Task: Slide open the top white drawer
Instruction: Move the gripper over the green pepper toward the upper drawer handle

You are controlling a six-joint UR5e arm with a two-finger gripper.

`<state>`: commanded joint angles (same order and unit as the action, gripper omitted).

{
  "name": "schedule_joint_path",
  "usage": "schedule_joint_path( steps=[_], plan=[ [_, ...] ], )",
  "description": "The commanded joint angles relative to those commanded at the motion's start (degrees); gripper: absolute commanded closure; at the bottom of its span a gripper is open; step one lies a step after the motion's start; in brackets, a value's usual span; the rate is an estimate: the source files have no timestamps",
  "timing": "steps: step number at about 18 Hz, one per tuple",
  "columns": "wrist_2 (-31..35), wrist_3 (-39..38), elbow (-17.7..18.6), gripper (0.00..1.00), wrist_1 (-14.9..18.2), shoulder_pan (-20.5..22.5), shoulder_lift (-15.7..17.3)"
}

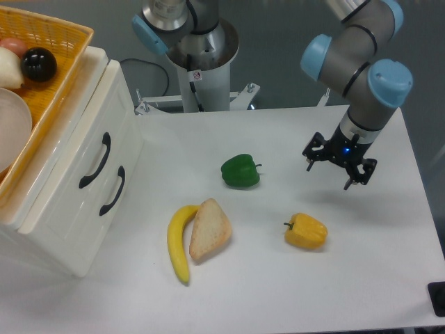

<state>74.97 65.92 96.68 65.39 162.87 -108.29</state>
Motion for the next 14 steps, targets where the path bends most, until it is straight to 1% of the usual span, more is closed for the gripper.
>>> schedule_joint_path(
  steps=[1,4,8,10,12,14],
  plan=[
    [0.0,-0.3,0.6,0.0,0.5,-0.6,1.1],
    [-0.8,-3.1,1.8,0.0,3.7,-1.8,3.6],
    [-2.8,-3.4,3.8,0.0,4.6,-3.3,6.2],
    [-2.8,-3.9,4.0,0.0,7.7,-4.9,7.1],
    [-2.7,-4.5,3.4,0.0,13.2,-5.5,7.4],
    [-2.7,-4.6,2.9,0.0,16.7,-6.5,8.3]
  ],
)
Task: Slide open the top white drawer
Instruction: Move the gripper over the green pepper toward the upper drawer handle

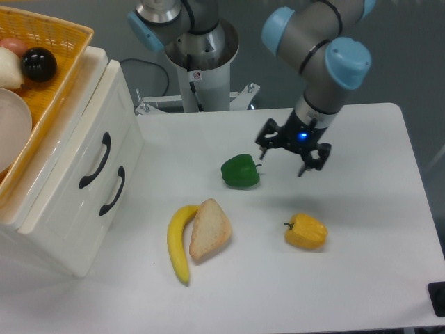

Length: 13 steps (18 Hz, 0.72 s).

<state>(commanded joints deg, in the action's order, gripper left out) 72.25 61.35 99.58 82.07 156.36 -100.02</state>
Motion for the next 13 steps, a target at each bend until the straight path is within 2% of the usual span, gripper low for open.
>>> schedule_joint_path(
  steps=[2,4,8,13],
  plan=[
    [-0.4,-0.5,-0.4,0.0,1.3,-0.7,1.1],
    [-1.1,-4.2,-1.1,0.0,2.3,-3.1,1.6],
    [-1.5,-11.1,-2.1,0.0,2.6,-7.8,1.9],
    [-8.0,-12.7,-2.5,0.0,2.9,-10.5,2.3]
  ],
)
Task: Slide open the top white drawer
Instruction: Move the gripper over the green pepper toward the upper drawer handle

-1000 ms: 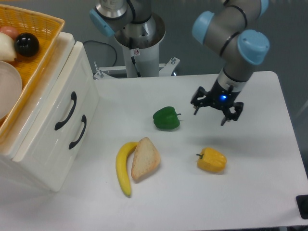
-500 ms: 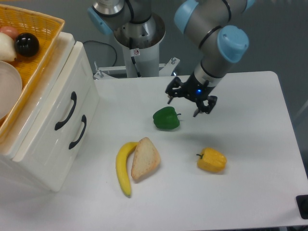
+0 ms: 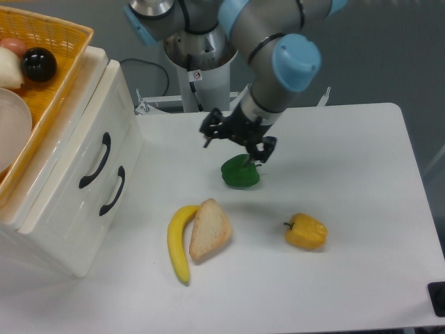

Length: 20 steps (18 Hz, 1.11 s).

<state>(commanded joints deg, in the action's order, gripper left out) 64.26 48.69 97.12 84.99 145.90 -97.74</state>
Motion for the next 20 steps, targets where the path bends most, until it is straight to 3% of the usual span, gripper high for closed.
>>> schedule_joint_path(
  steps=[5,10,20],
  plan=[
    [-1.4,-1.0,-0.3,0.0,4.0,-3.2,0.4],
    [-1.5,-4.5,-0.4,0.0,4.0,-6.8,0.4],
    [-4.9,-8.4,-1.4,0.0,3.7,-8.8,0.1]
  ],
)
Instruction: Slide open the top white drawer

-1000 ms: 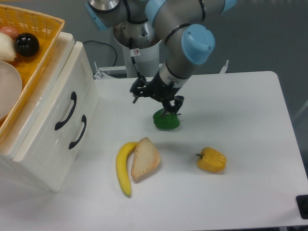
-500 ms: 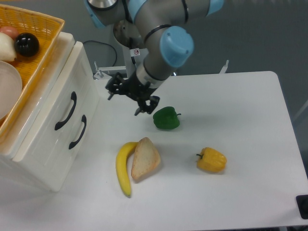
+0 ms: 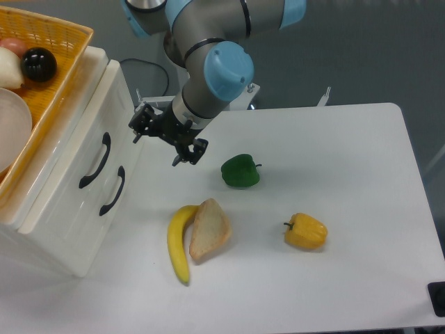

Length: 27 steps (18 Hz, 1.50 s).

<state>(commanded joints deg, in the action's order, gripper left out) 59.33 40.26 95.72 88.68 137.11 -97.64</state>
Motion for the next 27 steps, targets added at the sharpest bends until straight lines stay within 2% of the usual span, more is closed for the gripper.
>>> schedule_joint_path(
  steps=[6,13,17,27],
  plan=[
    [-1.3,-1.4,-2.2,0.0,-0.2,-2.6,-2.2],
    [-1.6,-1.3,-2.4,0.0,-0.8,-4.8,-3.7],
    [-1.7,-1.6,-2.3,0.0,-1.8,-5.4,-4.1],
    [-1.6,-2.3,-2.4,0.0,-1.9,-6.2,-5.3]
  ],
)
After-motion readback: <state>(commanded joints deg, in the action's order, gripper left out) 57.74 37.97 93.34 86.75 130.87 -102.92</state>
